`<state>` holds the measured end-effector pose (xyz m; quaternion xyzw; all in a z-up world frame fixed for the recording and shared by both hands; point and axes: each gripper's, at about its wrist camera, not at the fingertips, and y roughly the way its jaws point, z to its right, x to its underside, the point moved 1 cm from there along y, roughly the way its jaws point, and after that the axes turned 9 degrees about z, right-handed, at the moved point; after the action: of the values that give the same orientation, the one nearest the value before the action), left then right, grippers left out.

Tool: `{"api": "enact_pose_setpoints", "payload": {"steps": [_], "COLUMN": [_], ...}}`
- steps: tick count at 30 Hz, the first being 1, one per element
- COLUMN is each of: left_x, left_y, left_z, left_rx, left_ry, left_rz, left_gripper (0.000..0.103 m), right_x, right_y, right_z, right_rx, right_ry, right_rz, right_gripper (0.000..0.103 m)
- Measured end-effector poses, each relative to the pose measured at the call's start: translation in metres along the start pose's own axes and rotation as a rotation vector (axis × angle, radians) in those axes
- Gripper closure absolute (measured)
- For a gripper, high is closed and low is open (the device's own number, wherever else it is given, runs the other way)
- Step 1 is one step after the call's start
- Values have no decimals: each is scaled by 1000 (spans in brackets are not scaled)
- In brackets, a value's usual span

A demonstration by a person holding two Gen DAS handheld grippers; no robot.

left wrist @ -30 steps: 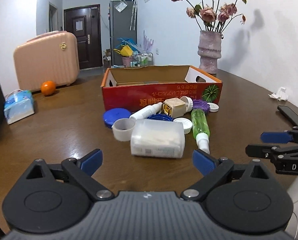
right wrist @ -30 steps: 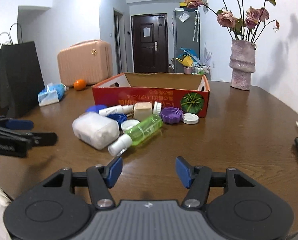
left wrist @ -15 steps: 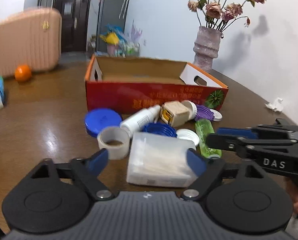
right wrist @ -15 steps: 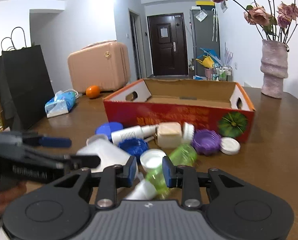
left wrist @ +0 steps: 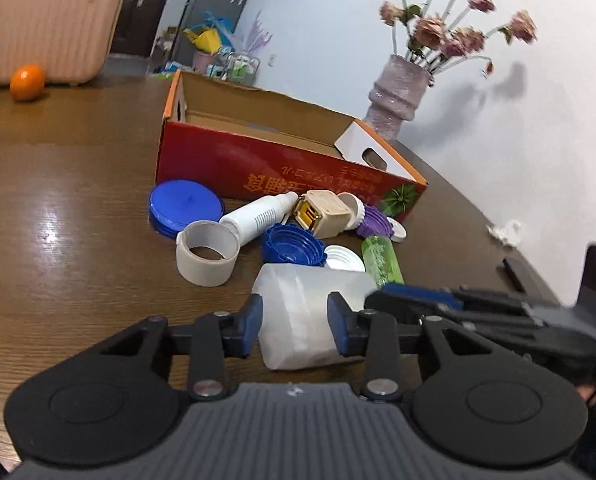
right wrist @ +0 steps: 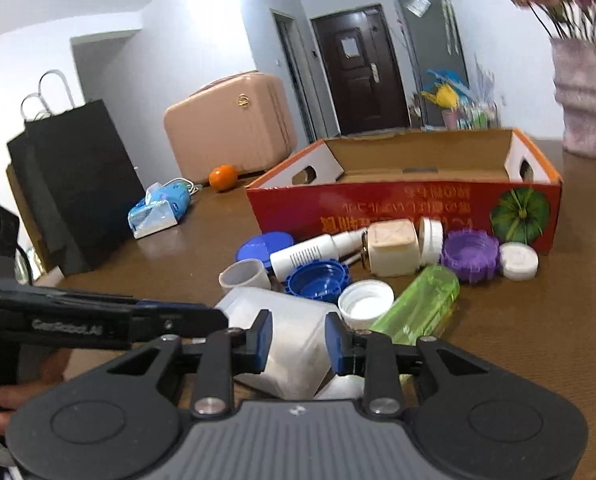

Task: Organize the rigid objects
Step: 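Lift the white container into the box and release it with the left tool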

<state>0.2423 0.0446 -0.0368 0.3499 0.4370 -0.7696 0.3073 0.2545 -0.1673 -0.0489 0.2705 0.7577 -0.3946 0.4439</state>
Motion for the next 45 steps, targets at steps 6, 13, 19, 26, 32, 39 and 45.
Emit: {"api": "enact_pose_setpoints", "payload": {"steps": [6, 13, 19, 26, 32, 39, 45], "left_x": [5, 5, -49, -143, -202, -217, -215], "left_y": [-5, -34, -29, 49, 155, 266, 261], "left_z": [0, 22, 44, 37, -8, -38, -32], "left_rx": [10, 6, 7, -12, -13, -71, -99], "left_ry": [-75, -69, 30, 81, 20, -30, 39], "left_rz": [3, 67, 164, 175, 55, -164, -131], "left_gripper": [73, 75, 75, 76, 73, 73, 73], "right_x": [3, -1, -43, -118, -173, -188, -185], "right_y": [-3, -39, -45, 19, 120, 220, 230], "right_z": [2, -12, -8, 28, 95, 161, 163], "right_rx": [-8, 11, 9, 69, 87, 187, 228], "right_ry": [94, 71, 58, 53, 144, 241, 170], "right_rz": [-19, 56, 147, 238, 122, -69, -86], "right_gripper": [77, 91, 91, 91, 90, 88, 81]}}
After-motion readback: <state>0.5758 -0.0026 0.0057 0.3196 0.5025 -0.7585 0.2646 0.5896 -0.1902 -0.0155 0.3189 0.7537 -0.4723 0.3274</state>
